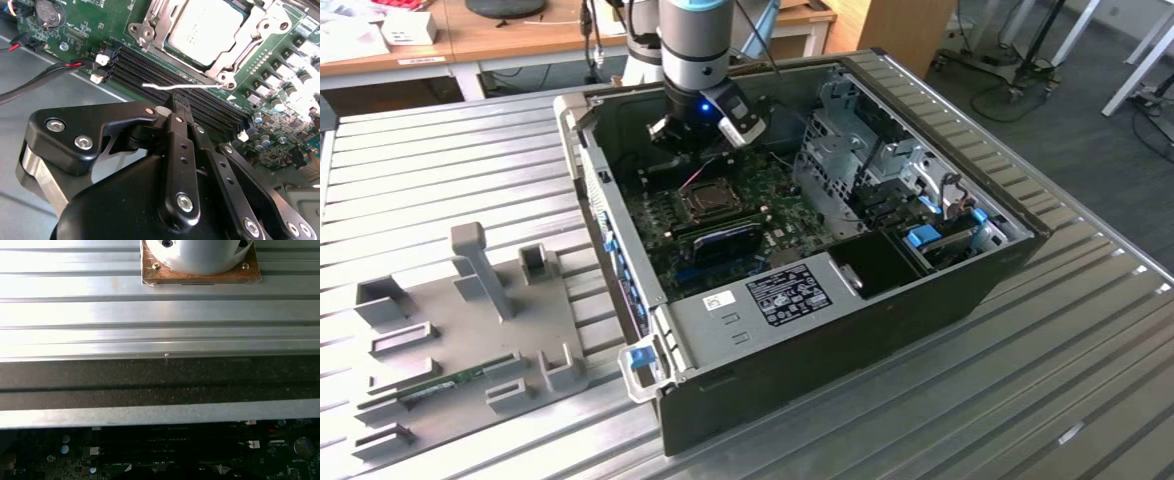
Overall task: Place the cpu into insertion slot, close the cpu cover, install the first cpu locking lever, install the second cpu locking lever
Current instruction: 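Install the first cpu locking lever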
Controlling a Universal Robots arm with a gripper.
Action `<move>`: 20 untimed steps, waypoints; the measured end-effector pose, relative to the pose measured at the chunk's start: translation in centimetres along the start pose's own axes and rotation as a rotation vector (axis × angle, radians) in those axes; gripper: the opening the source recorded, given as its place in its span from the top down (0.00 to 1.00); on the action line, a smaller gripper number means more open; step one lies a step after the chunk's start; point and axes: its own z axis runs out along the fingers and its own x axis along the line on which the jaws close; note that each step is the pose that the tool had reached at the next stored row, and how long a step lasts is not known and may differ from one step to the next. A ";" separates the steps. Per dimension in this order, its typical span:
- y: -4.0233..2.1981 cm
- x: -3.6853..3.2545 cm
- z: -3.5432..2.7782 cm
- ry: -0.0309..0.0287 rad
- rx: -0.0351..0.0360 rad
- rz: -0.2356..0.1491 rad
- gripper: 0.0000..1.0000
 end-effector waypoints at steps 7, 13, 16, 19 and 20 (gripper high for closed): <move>-0.36 -0.06 -0.52 -0.0001 0.0000 0.000 0.90; -0.61 -0.10 -0.54 0.0000 0.0001 0.000 0.90; -0.63 -0.23 -0.46 -0.0001 -0.0002 0.000 0.90; -0.65 -0.30 -0.35 -0.0004 -0.0009 0.000 0.90; -0.65 -0.30 -0.32 -0.0007 -0.0013 0.000 0.90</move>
